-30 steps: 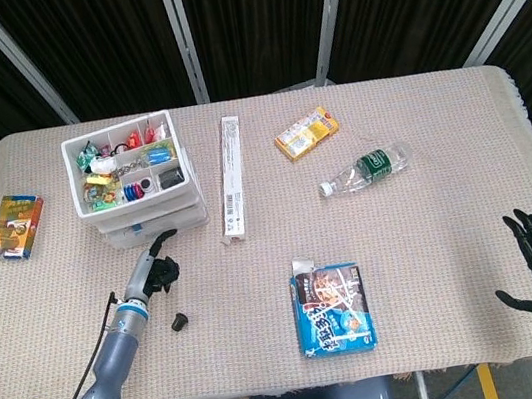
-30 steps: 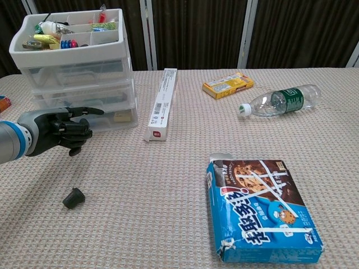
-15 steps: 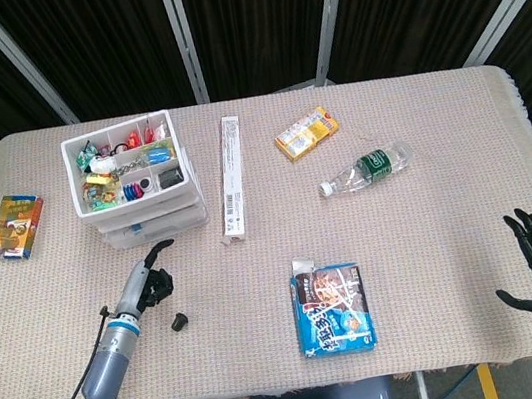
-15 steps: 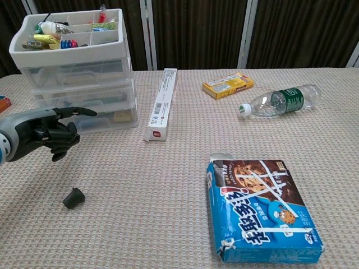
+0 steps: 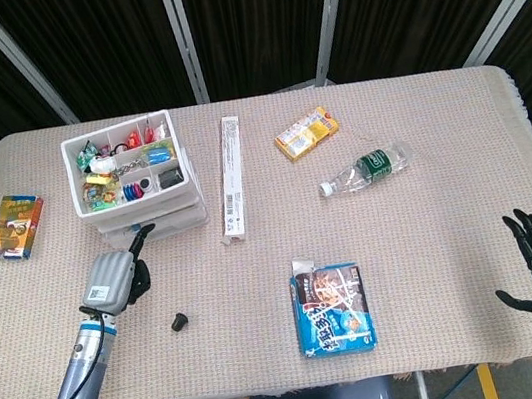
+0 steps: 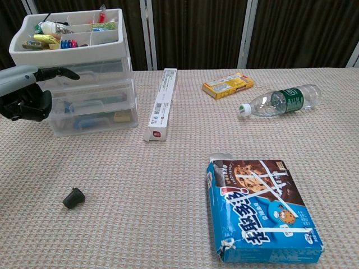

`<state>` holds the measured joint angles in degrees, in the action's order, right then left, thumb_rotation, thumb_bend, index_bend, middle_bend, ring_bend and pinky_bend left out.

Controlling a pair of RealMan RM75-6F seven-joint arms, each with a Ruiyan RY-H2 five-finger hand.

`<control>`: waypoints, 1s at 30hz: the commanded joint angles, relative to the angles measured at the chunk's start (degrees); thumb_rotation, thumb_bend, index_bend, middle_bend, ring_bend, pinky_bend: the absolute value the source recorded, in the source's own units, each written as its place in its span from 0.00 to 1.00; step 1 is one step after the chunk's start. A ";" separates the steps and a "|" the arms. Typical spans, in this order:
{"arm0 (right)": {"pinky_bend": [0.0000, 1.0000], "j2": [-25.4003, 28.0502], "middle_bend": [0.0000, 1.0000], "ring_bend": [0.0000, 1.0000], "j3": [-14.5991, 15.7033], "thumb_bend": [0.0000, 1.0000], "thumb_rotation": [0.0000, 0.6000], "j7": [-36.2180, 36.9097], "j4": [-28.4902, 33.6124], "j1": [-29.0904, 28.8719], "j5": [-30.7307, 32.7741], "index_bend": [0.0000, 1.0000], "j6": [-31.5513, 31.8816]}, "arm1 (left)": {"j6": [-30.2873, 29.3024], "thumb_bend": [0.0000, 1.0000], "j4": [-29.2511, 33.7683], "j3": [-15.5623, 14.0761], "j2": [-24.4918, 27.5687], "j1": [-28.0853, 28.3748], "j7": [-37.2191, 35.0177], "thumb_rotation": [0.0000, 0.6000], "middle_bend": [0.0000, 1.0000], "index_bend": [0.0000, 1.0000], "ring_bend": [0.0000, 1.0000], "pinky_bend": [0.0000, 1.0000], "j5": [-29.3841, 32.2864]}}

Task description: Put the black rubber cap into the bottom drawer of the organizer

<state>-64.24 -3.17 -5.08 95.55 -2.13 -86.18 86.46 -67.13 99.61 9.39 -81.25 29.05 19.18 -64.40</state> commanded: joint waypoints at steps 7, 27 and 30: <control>0.00 0.04 0.00 0.00 -0.02 0.01 1.00 0.17 0.02 -0.02 0.04 0.05 -0.05 | 2.81 1.00 1.15 2.02 1.84 3.65 9.44 1.00 0.97 0.17 0.88 0.78 14.19; 0.00 0.06 0.00 0.00 -0.01 0.01 1.00 0.09 0.14 -0.02 0.14 0.05 -0.15 | 3.89 1.00 -3.16 1.85 0.02 5.50 10.56 1.00 0.97 0.21 0.88 0.78 19.72; 0.00 0.07 0.00 0.00 0.00 0.01 1.00 0.09 0.16 -0.04 0.16 0.05 -0.21 | 3.94 1.00 -2.82 2.01 0.02 5.52 9.93 1.00 0.97 0.31 0.88 0.78 20.15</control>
<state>-64.17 -3.17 -5.00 95.70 -2.16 -86.03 86.26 -63.21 96.66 11.33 -81.21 34.56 29.34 -44.34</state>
